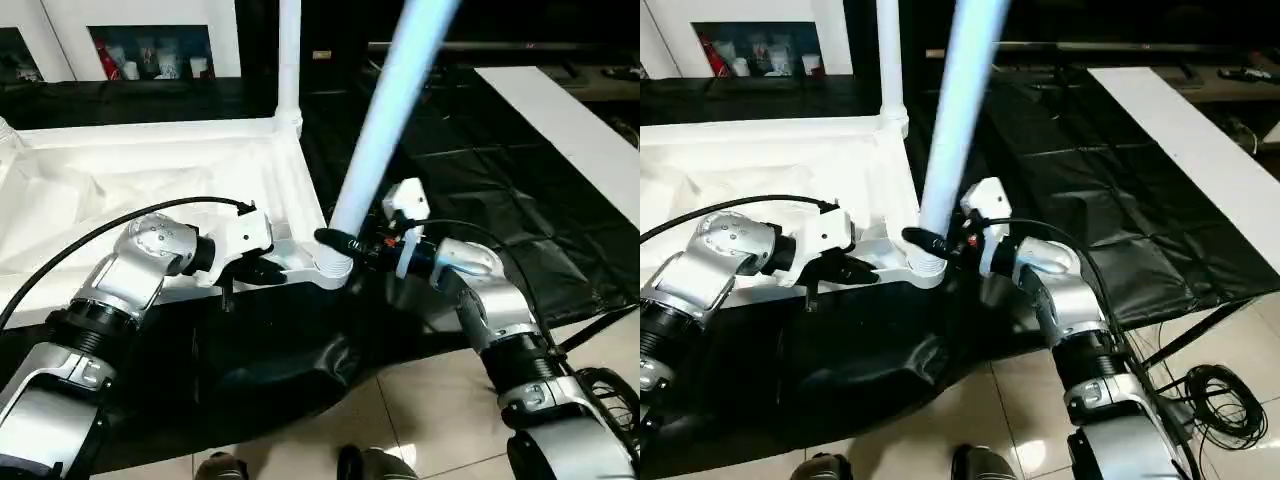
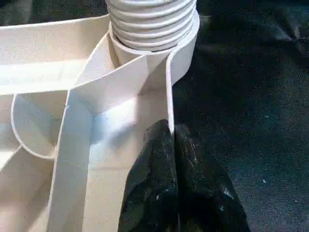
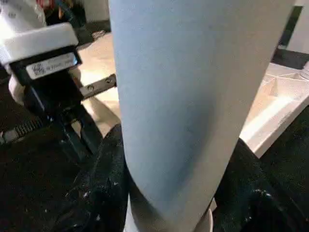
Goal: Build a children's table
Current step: Insert table leg to table base, then rotate leg to tighten
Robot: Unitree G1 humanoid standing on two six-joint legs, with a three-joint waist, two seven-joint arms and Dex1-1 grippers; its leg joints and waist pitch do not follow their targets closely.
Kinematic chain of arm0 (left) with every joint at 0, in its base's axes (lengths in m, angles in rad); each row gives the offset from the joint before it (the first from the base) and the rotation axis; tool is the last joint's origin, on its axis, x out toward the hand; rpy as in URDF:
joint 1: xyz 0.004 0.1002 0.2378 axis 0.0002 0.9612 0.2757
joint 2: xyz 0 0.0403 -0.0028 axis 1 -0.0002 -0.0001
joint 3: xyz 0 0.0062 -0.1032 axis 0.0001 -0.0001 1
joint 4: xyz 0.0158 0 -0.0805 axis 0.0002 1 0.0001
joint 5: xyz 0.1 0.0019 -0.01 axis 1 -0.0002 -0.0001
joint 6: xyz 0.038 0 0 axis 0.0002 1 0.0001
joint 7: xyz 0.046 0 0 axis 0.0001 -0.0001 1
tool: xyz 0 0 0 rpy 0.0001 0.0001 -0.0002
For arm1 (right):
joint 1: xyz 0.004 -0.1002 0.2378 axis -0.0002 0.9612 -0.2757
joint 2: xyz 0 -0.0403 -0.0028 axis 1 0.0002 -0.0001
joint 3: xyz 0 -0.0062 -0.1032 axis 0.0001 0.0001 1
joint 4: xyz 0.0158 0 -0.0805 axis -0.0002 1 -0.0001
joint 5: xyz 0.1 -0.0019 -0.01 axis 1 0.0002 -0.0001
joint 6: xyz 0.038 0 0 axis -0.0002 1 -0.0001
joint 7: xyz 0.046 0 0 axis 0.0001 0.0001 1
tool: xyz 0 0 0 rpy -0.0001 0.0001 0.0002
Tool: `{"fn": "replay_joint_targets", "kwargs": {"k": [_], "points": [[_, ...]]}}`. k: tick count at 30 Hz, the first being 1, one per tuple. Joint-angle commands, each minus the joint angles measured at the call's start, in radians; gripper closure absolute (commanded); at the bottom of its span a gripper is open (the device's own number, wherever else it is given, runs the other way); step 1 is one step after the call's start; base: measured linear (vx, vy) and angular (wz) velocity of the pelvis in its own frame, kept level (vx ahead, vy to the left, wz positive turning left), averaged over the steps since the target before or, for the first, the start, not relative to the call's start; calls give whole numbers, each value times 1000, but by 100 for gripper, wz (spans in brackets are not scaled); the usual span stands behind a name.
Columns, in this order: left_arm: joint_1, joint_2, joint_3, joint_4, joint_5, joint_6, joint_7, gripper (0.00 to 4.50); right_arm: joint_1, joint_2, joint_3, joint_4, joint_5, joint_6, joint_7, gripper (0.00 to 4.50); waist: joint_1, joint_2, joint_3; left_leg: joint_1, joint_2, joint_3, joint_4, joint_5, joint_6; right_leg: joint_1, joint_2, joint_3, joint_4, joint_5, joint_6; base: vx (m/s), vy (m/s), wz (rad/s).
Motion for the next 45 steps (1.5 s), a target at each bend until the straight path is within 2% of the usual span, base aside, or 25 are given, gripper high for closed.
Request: {"fn": "replay_joint_targets", "kwargs": {"k": [1, 2, 4, 5, 8, 10, 13, 14, 16, 22, 26, 30, 32, 35, 38, 39, 40, 41, 42, 43, 44, 45], "points": [[19, 11, -36, 19, 44, -4, -5, 450, 37, -17, 65, 92, -75, 59, 12, 265, -1, 21, -64, 12, 4, -3, -79, -415, -11, 39, -51, 24, -97, -593, -127, 0, 0, 0], [18, 13, -39, 19, 46, -6, -4, 450, 28, -18, 67, 103, -79, 67, 9, 265, -4, 17, -64, 11, 4, -4, -80, -422, -11, 40, -49, 22, -97, -590, -129, 0, 0, 0], [18, 13, -40, 19, 47, -7, -3, 450, 16, -18, 69, 116, -83, 80, 6, 265, -7, 19, -63, 13, 4, -6, -81, -446, -13, 37, -50, 21, -100, -608, -125, 0, 0, 0], [17, 14, -42, 19, 50, -9, -1, 450, 1, -22, 77, 134, -89, 107, 7, 265, -8, 16, -63, 14, 4, -6, -81, -452, -13, 36, -49, 21, -100, -616, -122, 0, 0, 0], [17, 15, -42, 16, 54, -7, 0, 450, -5, -35, 99, 161, -112, 110, 26, 265, -11, 12, -60, 15, 2, -9, -80, -470, -13, 32, -52, 19, -109, -687, -96, 0, 0, 0], [20, 16, -42, 15, 53, -6, -1, 450, -3, -37, 92, 172, -108, 101, 31, 265, -11, 12, -61, 16, 1, -12, -80, -472, -11, 31, -54, 17, -115, -722, -79, 0, 0, 0], [22, 19, -42, 18, 55, -9, -1, 450, -2, -37, 82, 182, -103, 87, 38, 265, -11, 16, -65, 13, 3, -12, -87, -449, -9, 37, -53, 16, -112, -669, -90, 0, 0, 0], [22, 19, -42, 19, 56, -9, -1, 450, -2, -37, 79, 181, -101, 85, 38, 265, -11, 16, -67, 11, 5, -10, -90, -437, -8, 39, -51, 17, -109, -617, -105, 0, 0, 0], [22, 20, -40, 20, 56, -6, 0, 450, -1, -35, 71, 180, -92, 78, 38, 265, -10, 17, -66, 14, 5, -7, -90, -451, -10, 37, -47, 19, -106, -579, -125, 0, 0, 0], [20, 17, -36, 23, 56, -1, 6, 450, 9, -34, 49, 183, -66, 25, 49, 265, -9, 16, -64, 17, 5, -5, -89, -469, -9, 33, -50, 19, -113, -617, -117, 0, 0, 0], [23, 18, -36, 21, 56, 1, 6, 450, 12, -37, 50, 189, -74, 16, 46, 265, -9, 16, -65, 14, 5, -7, -92, -465, -8, 35, -50, 19, -113, -619, -114, 0, 0, 0], [24, 19, -37, 22, 58, 3, 5, 450, 10, -36, 49, 194, -77, 13, 39, 265, -9, 17, -62, 16, 6, -7, -94, -477, -9, 31, -50, 19, -116, -640, -110, 0, 0, 0], [24, 13, -30, 22, 57, 43, 21, 450, 3, -29, 44, 205, -87, 15, -10, 265, -10, 19, -63, 17, 6, -8, -95, -482, -11, 31, -51, 18, -118, -644, -108, 0, 0, 0], [15, -25, -21, 8, 79, 164, 116, 450, -10, 32, -16, 235, -96, 53, -253, 265, -14, 18, -60, 17, 4, -10, -98, -478, -24, 30, -51, 15, -121, -675, -101, 0, 0, 0], [11, -68, -17, -19, 91, 254, 181, 450, -10, 77, -49, 244, -89, 82, -378, 265, -25, 18, -55, 20, -2, -19, -98, -523, -35, 29, -51, -1, -141, -789, -49, 0, 0, 0], [3, -103, -20, -34, 102, 319, 224, 450, -15, 106, -59, 262, -92, 88, -451, 265, -25, 30, -54, 29, -3, -24, -97, -552, -31, 26, -54, -11, -154, -826, -35, -53, 26, -10], [-5, -127, -26, -38, 115, 356, 252, 450, -23, 125, -62, 281, -98, 91, -501, 265, -32, 40, -47, 39, 2, -31, -103, -611, -30, 26, -50, -33, -168, -810, -37, -53, 26, -10], [-10, -141, -31, -40, 122, 375, 268, 450, -29, 136, -63, 294, -101, 92, -531, 265, -39, 43, -43, 42, 7, -38, -109, -655, -31, 33, -46, -51, -171, -781, -40, -52, 46, -11], [-15, -154, -33, -40, 127, 389, 281, 450, -35, 145, -66, 306, -102, 94, -555, 265, -44, 68, -27, 35, 30, -51, -155, -791, -23, 69, -28, -100, -162, -666, -48, 0, 0, 0], [-28, -187, -37, -36, 133, 420, 314, 450, -53, 165, -78, 338, -96, 99, -608, 265, -44, 68, -27, 35, 30, -51, -155, -791, -23, 69, -28, -100, -162, -666, -48, 0, 0, 0], [-48, -245, -43, -32, 142, 473, 372, 450, -88, 201, -104, 396, -82, 108, -700, 265, -2, 93, -27, -55, 75, -38, -233, -912, -18, 157, -26, -93, 70, -383, -98, -96, 8, -1], [-48, -245, -43, -32, 142, 473, 372, 450, -88, 201, -104, 396, -82, 108, -700, 265, 56, 89, -20, -58, 70, 34, -260, -925, 6, 119, -8, -79, 120, -264, -84, -72, -54, 19]]}}
